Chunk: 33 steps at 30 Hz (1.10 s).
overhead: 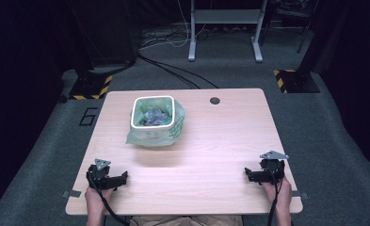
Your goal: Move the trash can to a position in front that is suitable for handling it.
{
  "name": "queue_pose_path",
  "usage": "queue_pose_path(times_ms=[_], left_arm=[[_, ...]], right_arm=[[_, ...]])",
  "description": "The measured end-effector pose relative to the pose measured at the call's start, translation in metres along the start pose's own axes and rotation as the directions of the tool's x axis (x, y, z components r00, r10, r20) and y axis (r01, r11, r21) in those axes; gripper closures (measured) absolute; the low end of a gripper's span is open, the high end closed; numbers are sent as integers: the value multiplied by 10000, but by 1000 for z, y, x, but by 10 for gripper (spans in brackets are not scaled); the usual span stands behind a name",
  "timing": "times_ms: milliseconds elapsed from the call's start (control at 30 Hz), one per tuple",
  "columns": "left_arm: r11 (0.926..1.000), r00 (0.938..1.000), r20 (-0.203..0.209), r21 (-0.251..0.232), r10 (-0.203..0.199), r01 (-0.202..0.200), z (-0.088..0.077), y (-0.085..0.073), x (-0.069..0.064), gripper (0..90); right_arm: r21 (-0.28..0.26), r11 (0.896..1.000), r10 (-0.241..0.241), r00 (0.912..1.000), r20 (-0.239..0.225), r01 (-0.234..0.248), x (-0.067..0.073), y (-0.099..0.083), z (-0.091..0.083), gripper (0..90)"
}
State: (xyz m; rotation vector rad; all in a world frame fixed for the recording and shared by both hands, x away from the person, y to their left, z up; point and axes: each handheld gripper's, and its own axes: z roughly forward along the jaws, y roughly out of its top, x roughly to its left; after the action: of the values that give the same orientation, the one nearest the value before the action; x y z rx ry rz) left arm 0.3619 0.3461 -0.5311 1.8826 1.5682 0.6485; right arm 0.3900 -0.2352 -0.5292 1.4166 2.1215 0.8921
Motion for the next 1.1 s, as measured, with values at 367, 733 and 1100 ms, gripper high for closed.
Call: queue_pose_path(times_ms=[367, 733, 1100], left_arm=[[10000, 10000, -9, 6, -27, 27, 0, 0, 0, 0], [9999, 9999, -108, -47, -98, 98, -3, -2, 3, 19], [10000, 10000, 50, 34, 32, -33, -6, 4, 2, 10]], right_arm=[[-6, 10000, -15, 10000, -20, 15, 0, 0, 0, 1], [-7, 10000, -10, 10000, -15, 10, 0, 0, 0, 3], [-9, 10000, -9, 10000, -18, 9, 0, 0, 0, 3]])
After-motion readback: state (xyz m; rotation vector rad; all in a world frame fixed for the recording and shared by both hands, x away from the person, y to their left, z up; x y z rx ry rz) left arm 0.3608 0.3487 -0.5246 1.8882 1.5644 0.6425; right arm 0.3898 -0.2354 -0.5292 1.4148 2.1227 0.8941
